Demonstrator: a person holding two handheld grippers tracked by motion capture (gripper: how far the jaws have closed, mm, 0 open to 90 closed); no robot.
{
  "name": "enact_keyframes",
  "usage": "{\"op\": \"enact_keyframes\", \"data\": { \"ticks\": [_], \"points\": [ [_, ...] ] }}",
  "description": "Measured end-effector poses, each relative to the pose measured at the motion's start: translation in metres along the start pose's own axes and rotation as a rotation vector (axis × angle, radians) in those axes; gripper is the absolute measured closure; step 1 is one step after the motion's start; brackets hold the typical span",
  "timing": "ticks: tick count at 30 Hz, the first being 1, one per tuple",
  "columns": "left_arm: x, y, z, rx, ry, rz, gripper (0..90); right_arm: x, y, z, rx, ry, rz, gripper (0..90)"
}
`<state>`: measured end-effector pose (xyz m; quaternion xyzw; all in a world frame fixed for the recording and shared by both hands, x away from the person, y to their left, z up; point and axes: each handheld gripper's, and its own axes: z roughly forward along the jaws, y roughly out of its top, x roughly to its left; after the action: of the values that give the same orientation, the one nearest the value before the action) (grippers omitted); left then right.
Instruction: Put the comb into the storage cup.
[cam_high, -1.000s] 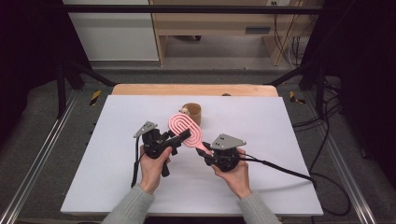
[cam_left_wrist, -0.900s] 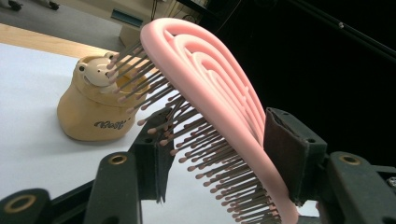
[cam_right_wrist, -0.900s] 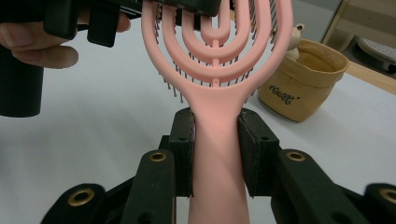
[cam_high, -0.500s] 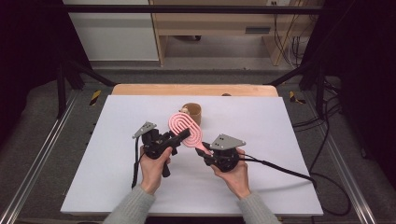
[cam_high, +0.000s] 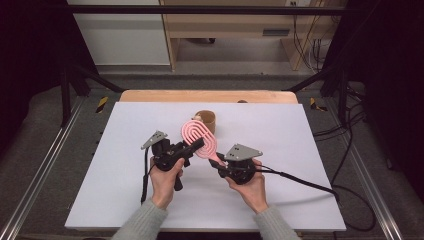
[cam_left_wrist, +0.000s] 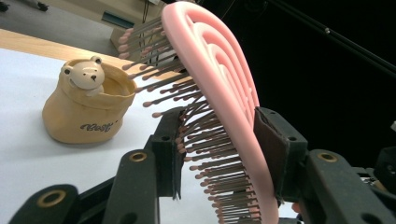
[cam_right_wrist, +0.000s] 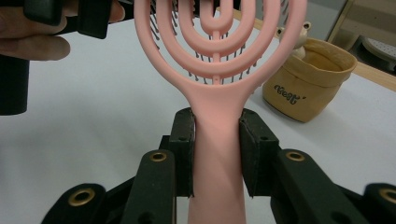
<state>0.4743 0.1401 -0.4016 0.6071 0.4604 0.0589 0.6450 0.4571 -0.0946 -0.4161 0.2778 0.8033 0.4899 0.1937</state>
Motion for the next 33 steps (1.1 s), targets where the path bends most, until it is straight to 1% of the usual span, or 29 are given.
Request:
{"op": "enact_keyframes", "data": {
  "ticks": [8,15,18,22,24,29,33],
  "points": [
    [-0.003,0.000,-0.002,-0.008,-0.018,0.014,57.4,0.000,0.000,0.001,0.002,0.009,0.006,69.6],
    [-0.007,0.000,-0.003,-0.017,-0.043,0.021,60.1,0.000,-0.001,0.002,0.002,0.017,0.011,69.7],
    [-0.009,0.000,-0.003,-0.016,-0.050,0.031,60.9,0.000,-0.001,0.002,0.005,0.021,0.014,69.6],
    [-0.012,-0.001,-0.004,-0.024,-0.068,0.043,62.5,0.000,-0.001,0.003,0.007,0.028,0.021,69.6],
    [-0.014,0.000,-0.004,-0.023,-0.069,0.059,62.7,0.000,-0.001,0.003,0.007,0.031,0.022,69.6],
    [-0.017,0.000,-0.005,-0.025,-0.072,0.081,62.9,0.000,0.000,0.002,0.003,0.038,0.024,69.6],
    [-0.019,0.001,-0.005,-0.028,-0.073,0.086,62.9,0.000,0.000,0.002,0.001,0.042,0.026,69.3]
  ]
}}
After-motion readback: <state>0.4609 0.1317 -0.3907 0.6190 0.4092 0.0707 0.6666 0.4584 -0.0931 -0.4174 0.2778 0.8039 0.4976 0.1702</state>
